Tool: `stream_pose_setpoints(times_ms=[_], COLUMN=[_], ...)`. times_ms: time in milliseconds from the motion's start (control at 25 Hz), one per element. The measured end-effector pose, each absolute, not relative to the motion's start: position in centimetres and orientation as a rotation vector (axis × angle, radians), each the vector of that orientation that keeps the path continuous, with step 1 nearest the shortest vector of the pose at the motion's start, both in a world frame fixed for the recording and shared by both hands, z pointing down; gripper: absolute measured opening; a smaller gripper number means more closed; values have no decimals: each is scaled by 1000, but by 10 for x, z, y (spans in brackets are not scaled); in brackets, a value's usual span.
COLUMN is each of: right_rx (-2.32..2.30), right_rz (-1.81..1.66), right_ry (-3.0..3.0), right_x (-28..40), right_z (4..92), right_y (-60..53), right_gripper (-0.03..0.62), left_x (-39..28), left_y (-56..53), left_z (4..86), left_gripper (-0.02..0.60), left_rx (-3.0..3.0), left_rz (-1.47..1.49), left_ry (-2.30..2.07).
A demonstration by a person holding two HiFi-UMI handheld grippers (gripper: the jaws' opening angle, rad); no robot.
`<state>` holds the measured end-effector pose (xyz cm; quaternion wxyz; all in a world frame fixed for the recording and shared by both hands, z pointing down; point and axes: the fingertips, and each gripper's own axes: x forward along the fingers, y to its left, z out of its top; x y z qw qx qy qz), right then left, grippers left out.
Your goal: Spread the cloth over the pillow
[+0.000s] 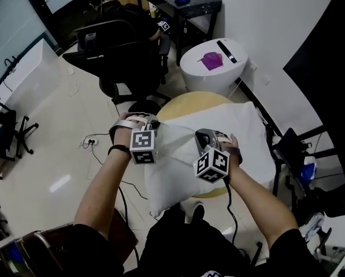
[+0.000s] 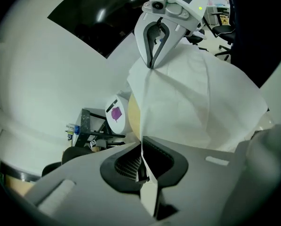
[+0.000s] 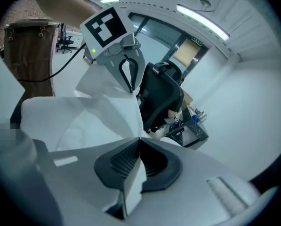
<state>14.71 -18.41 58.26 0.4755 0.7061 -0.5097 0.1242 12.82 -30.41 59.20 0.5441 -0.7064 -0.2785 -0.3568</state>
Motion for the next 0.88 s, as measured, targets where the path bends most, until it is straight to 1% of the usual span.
stream_pose_setpoints(times_ms=[120, 280, 400, 720, 880], right_rx=[1711, 1704, 1715, 1812, 1852], right_rz=[358, 415, 413, 342, 290], right_ry=[-1239, -1249, -1255, -1282, -1305], right_x=[156, 160, 162, 162, 157], right_z=[600, 618, 619, 582, 561], right_y=[-183, -179, -179, -182, -186], right_gripper=[11, 12, 14, 34, 35], left_x=[134, 132, 133, 106, 74], left_y=[-306, -314, -316, -331, -328], left_z=[610, 633, 636, 603, 605], left_gripper=[9, 52, 55, 55, 103], left_rx=[-1671, -1677, -1732, -1832, -1878], left_rz=[-881, -935, -913, -843, -847], left_ry=[-707, -753, -760, -759, -772])
